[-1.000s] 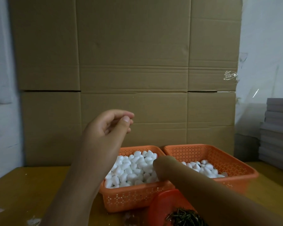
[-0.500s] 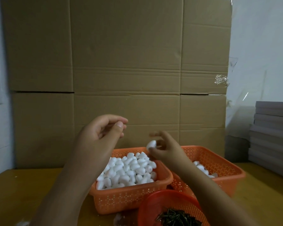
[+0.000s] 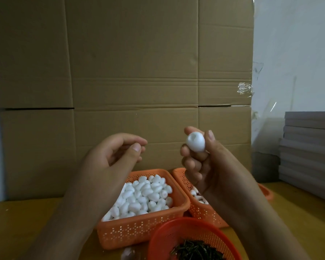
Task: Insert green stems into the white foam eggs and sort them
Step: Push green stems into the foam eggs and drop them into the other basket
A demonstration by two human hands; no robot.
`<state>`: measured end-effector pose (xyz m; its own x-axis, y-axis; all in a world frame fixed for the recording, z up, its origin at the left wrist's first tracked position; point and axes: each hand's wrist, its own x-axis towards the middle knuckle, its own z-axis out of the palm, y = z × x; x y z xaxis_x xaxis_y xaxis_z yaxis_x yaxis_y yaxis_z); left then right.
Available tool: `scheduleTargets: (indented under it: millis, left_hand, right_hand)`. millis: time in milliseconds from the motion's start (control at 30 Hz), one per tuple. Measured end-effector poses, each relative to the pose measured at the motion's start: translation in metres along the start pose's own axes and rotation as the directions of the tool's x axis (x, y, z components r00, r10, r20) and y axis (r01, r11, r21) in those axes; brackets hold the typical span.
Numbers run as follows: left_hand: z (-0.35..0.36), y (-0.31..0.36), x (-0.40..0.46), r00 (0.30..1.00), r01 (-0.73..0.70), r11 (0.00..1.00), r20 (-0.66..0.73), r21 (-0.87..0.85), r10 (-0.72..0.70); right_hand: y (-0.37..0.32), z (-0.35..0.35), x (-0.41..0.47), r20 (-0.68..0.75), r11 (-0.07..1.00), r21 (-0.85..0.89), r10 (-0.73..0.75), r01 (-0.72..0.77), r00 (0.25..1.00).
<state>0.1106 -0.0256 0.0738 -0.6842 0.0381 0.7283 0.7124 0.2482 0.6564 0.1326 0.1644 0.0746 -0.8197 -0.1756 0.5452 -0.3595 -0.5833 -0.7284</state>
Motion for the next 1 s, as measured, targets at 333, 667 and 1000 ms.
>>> scheduleTargets:
  millis: [333,667,1000]
  left_hand:
    - [-0.002,0.0,0.0,1.0,-0.005,1.0,-0.01,-0.012,0.004]
    - [0.004,0.002,-0.001,0.99,-0.03,0.995,0.132,-0.097,0.043]
    - [0.019,0.009,-0.01,0.964,-0.239,0.962,0.147,0.129,0.22]
  right_hand:
    - [-0.02,-0.002,-0.006,0.02,0.991,-0.112,-0.066,0.067,0.998]
    - [-0.006,0.0,-0.004,-0.015,0.956,-0.294,-0.017,0.012,1.0]
    - [0.01,0.011,-0.005,0.017,0.831,-0.554,0.058,-0.039,0.998]
